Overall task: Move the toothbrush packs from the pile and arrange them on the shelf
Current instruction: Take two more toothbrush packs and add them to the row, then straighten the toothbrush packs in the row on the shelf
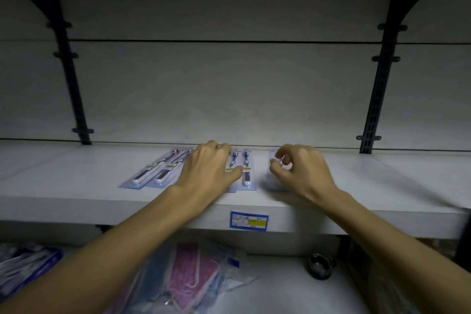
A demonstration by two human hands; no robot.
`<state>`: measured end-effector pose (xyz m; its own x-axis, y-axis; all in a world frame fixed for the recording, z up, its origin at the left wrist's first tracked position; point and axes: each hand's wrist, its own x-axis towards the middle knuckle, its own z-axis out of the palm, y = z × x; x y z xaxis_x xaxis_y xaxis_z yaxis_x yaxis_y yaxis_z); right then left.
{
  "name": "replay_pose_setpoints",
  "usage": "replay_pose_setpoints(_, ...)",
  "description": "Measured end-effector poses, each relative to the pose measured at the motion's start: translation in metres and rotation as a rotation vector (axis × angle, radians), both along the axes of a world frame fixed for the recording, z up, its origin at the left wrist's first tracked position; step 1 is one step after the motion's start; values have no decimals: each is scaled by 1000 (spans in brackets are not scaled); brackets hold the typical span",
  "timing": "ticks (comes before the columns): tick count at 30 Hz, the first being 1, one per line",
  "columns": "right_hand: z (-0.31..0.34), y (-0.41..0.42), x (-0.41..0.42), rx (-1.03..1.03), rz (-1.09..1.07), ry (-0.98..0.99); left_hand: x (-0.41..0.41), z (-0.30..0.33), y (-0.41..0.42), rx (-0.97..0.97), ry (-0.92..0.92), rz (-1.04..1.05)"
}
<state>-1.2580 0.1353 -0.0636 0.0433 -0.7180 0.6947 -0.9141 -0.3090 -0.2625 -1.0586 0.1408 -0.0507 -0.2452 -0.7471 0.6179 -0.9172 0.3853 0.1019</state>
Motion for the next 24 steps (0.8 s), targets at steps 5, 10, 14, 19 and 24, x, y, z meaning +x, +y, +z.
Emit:
replay_pose_setpoints(5, 12, 7, 62, -63, 42, 63, 63, 2, 16, -18, 19, 33)
replay_pose_setpoints(10, 17, 19, 152, -102, 128, 63, 149, 4, 37, -46, 16, 93)
replay_pose_setpoints(14, 16, 38, 238, -126, 212, 96, 227, 5, 58, -49, 15, 162)
replay_pose_setpoints(19, 19, 56, 342, -153, 320, 108, 319, 5, 91, -74, 13, 227)
replay_pose_setpoints(24, 10, 76, 458, -112, 497, 51, 431, -6, 135, -55, -17, 359)
